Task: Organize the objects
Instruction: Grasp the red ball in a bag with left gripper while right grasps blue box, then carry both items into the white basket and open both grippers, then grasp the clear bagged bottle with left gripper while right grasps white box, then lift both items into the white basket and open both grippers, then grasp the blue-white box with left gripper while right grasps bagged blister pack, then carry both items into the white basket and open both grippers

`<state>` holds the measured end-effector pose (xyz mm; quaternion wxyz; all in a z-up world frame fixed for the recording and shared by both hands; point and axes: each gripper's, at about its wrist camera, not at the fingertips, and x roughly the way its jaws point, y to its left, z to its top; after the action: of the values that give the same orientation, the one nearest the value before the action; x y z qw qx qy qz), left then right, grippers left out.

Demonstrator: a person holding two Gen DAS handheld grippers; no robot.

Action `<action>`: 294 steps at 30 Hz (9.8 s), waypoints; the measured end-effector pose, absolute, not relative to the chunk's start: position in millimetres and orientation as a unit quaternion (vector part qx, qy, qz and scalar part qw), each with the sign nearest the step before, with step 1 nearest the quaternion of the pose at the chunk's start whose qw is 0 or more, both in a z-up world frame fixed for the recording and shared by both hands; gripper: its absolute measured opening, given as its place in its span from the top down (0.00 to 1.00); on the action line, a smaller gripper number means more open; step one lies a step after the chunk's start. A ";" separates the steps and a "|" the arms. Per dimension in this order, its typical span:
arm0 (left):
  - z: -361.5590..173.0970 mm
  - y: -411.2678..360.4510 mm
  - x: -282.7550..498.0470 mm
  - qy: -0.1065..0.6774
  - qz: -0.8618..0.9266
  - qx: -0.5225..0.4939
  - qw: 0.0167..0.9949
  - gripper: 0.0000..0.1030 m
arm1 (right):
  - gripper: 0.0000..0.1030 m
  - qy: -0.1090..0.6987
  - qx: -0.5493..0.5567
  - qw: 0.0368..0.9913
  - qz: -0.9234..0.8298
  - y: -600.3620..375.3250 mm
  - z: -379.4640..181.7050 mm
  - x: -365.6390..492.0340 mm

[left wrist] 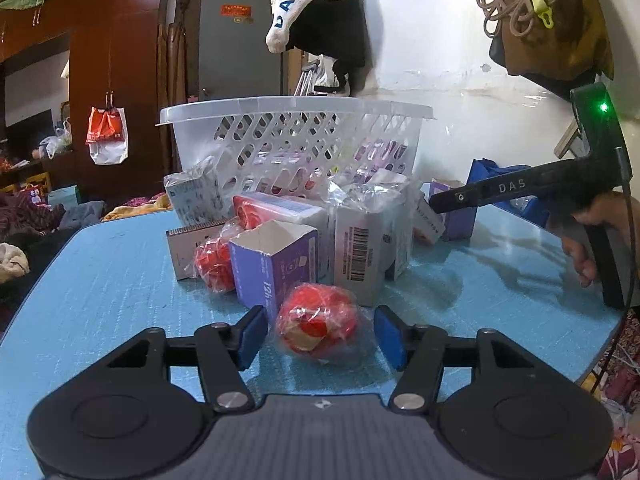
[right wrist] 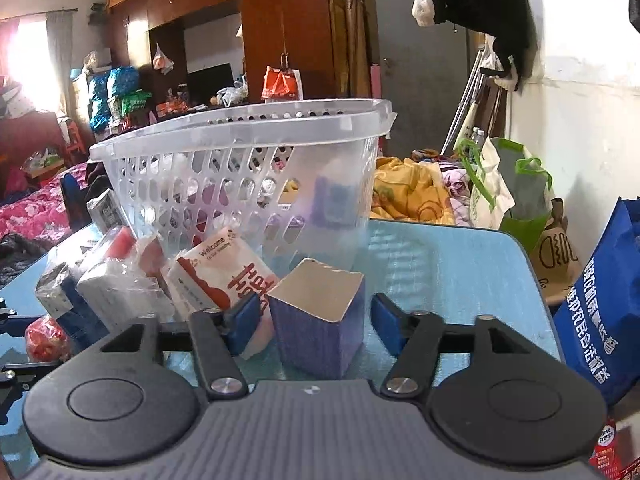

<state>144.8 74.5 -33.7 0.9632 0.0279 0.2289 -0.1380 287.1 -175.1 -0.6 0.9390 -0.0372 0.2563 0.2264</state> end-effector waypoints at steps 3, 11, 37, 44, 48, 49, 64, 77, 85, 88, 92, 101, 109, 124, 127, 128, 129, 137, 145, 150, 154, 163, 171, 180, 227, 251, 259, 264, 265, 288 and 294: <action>-32.7 73.7 137.8 0.210 -0.129 0.040 0.968 0.47 | 0.50 0.248 -0.039 0.942 0.223 -176.2 0.4 284.4; -23.1 81.7 113.0 0.139 -0.117 0.039 0.983 0.49 | 0.53 0.211 -0.034 0.952 0.220 -179.6 5.6 273.5; 85.7 103.9 183.1 0.072 -0.146 -0.047 0.985 0.49 | 0.54 0.043 -0.059 0.960 0.272 -133.2 105.7 244.6; 106.7 82.1 287.9 0.131 -0.115 -0.053 0.983 0.49 | 0.54 0.103 -0.074 0.958 0.256 -93.7 100.0 324.4; 94.0 72.7 318.5 0.152 -0.108 -0.031 0.982 0.38 | 0.49 0.114 -0.085 0.957 0.253 -87.2 88.5 343.2; 90.2 72.5 319.6 0.149 -0.107 -0.030 0.983 0.27 | 0.41 0.115 -0.087 0.958 0.248 -87.8 87.2 344.1; 33.9 114.2 169.9 0.076 -0.129 -0.071 0.986 0.14 | 0.00 0.142 -0.014 0.947 0.288 -153.7 30.3 245.6; -1.4 104.1 158.1 0.130 -0.169 -0.056 0.975 0.30 | 0.14 0.235 -0.003 0.929 0.286 -144.6 4.2 275.4; -5.5 73.9 152.7 0.143 -0.199 -0.001 0.969 0.29 | 0.19 0.259 -0.031 0.928 0.266 -142.0 -7.2 281.0; -6.1 63.4 152.4 0.146 -0.187 0.019 0.971 0.29 | 0.24 0.259 -0.042 0.928 0.265 -141.8 -7.5 279.2; -5.0 54.4 152.6 0.149 -0.186 0.032 0.971 0.29 | 0.24 0.261 -0.048 0.928 0.262 -139.9 -7.6 280.3; -12.6 35.3 135.5 0.174 -0.213 0.039 0.961 0.25 | 0.26 0.242 -0.050 0.937 0.247 -145.4 -3.6 273.0; -21.5 30.1 146.1 0.205 -0.194 0.040 0.958 0.22 | 0.09 0.257 -0.055 0.931 0.254 -141.6 -5.4 280.8; -32.0 31.2 149.8 0.240 -0.175 0.039 0.954 0.44 | 0.22 0.296 -0.032 0.913 0.278 -147.0 -13.5 302.7; -32.1 36.4 147.8 0.233 -0.181 0.023 0.955 0.54 | 0.25 0.275 -0.030 0.917 0.287 -149.7 -9.7 295.2; -31.8 38.2 147.2 0.229 -0.183 0.018 0.956 0.55 | 0.26 0.267 -0.031 0.921 0.283 -150.6 -8.0 293.1; -30.8 40.5 145.9 0.224 -0.183 0.012 0.957 0.57 | 0.27 0.259 -0.031 0.924 0.281 -150.6 -6.3 291.2; -24.1 48.0 141.2 0.193 -0.183 0.004 0.964 0.66 | 0.52 0.246 -0.032 0.929 0.275 -150.9 -2.4 285.5; -29.5 51.0 143.7 0.201 -0.183 0.005 0.962 0.65 | 0.58 0.254 -0.078 0.928 0.262 -136.2 -5.1 286.4; -32.7 52.3 144.3 0.204 -0.185 0.002 0.961 0.65 | 0.29 0.229 -0.142 0.933 0.239 -120.7 -6.3 290.6; -33.0 52.3 141.6 0.198 -0.191 0.005 0.961 0.65 | 0.48 0.233 -0.153 0.923 0.266 -114.5 -7.2 296.0; -22.5 66.5 124.8 0.154 -0.198 -0.004 0.968 0.65 | 0.66 0.195 -0.127 0.935 0.268 -136.0 2.9 261.0; -1.6 85.3 127.0 0.134 -0.208 -0.054 0.967 0.65 | 0.68 0.128 -0.065 0.946 0.290 -157.6 30.6 219.8; 93.7 91.9 204.4 0.118 -0.196 -0.079 0.970 0.65 | 0.68 0.080 -0.047 0.963 0.255 -136.1 106.2 247.2; -13.9 119.4 162.8 0.195 -0.171 -0.046 0.965 0.26 | 0.57 0.205 -0.010 0.936 0.287 -96.4 -3.4 224.8; -10.2 89.7 150.5 0.159 -0.112 0.020 0.981 0.49 | 0.57 0.155 0.038 0.955 0.249 -138.9 -1.4 215.6; -7.5 93.8 148.3 0.133 -0.118 0.008 0.984 0.48 | 0.57 0.141 0.005 0.964 0.227 -130.0 -4.9 208.0; 8.8 103.9 149.0 0.109 -0.184 -0.042 0.976 0.48 | 0.57 0.110 -0.005 0.967 0.230 -131.3 22.0 200.7; 18.5 105.4 151.0 0.099 -0.197 -0.050 0.974 0.48 | 0.57 0.091 -0.017 0.969 0.228 -130.4 36.3 199.7; 95.8 95.6 300.0 0.124 -0.166 -0.106 0.972 0.13 | 0.05 0.078 -0.013 0.976 0.201 -127.3 96.1 293.1; 82.3 111.1 219.3 0.106 -0.167 -0.069 0.978 0.09 | 0.00 0.100 0.008 0.964 0.246 -146.1 69.8 236.6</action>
<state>219.3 111.1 82.3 0.9777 -0.0692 0.1058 -0.1674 236.6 -146.1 69.8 0.9640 0.0083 0.1004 0.2462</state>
